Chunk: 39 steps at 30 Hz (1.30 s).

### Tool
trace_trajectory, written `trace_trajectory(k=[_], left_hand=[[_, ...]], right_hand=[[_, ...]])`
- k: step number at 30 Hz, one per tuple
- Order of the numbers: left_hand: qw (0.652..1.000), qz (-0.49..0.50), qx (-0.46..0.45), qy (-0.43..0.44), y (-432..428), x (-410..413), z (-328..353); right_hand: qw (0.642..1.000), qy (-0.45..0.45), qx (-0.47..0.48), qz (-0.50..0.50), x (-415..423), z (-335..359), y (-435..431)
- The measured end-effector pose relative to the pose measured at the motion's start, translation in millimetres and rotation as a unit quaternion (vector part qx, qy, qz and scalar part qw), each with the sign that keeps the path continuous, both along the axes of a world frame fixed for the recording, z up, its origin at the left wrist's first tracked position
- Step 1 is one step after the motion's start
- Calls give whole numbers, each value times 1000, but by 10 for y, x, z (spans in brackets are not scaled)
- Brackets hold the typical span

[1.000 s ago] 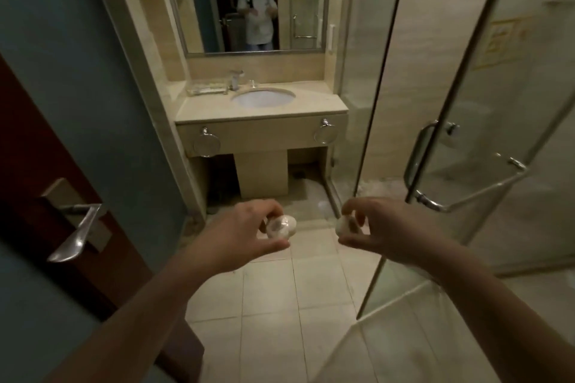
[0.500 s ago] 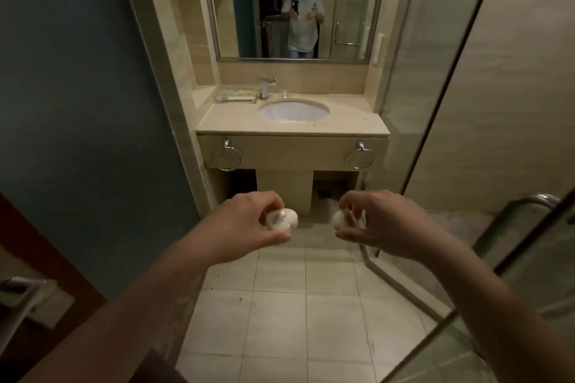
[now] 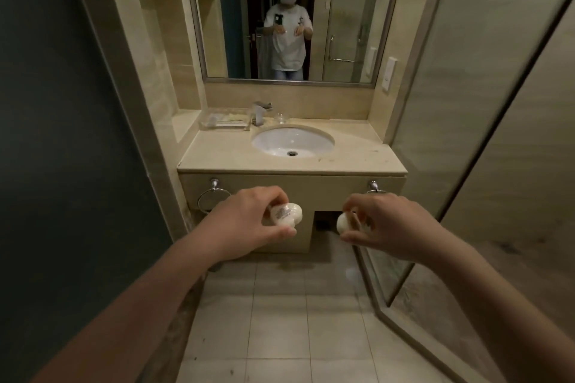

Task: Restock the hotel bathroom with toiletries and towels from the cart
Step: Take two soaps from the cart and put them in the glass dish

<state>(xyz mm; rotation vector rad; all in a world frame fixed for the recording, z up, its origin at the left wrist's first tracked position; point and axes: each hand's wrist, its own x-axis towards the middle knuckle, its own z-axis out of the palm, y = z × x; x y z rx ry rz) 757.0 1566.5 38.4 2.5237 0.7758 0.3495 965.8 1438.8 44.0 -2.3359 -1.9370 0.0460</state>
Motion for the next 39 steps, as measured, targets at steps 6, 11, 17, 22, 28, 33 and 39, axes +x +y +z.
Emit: trace_trajectory(k=[6, 11, 17, 22, 28, 33, 39], left_hand=[[1000, 17, -8, -3, 726, 313, -175], [999, 35, -34, -1, 1355, 707, -352], [997, 63, -39, -3, 2224, 1558, -360], [994, 102, -38, -17, 2805, 2118, -343], [989, 130, -57, -44, 3460, 2385, -392], [989, 130, -56, -46, 4207, 2583, -448], [988, 113, -63, -87, 5225, 2854, -548]], right_hand=[[1000, 20, -17, 12, 366, -124, 717], [999, 29, -11, 28, 865, -305, 1343], [998, 46, -12, 37, 1784, -378, 2240], [998, 28, -6, 55, 2377, -325, 3043], [993, 23, -17, 111, 2644, -272, 3921], [993, 38, -10, 110, 2841, -363, 4646], [997, 39, -17, 70, 3127, -483, 5530]])
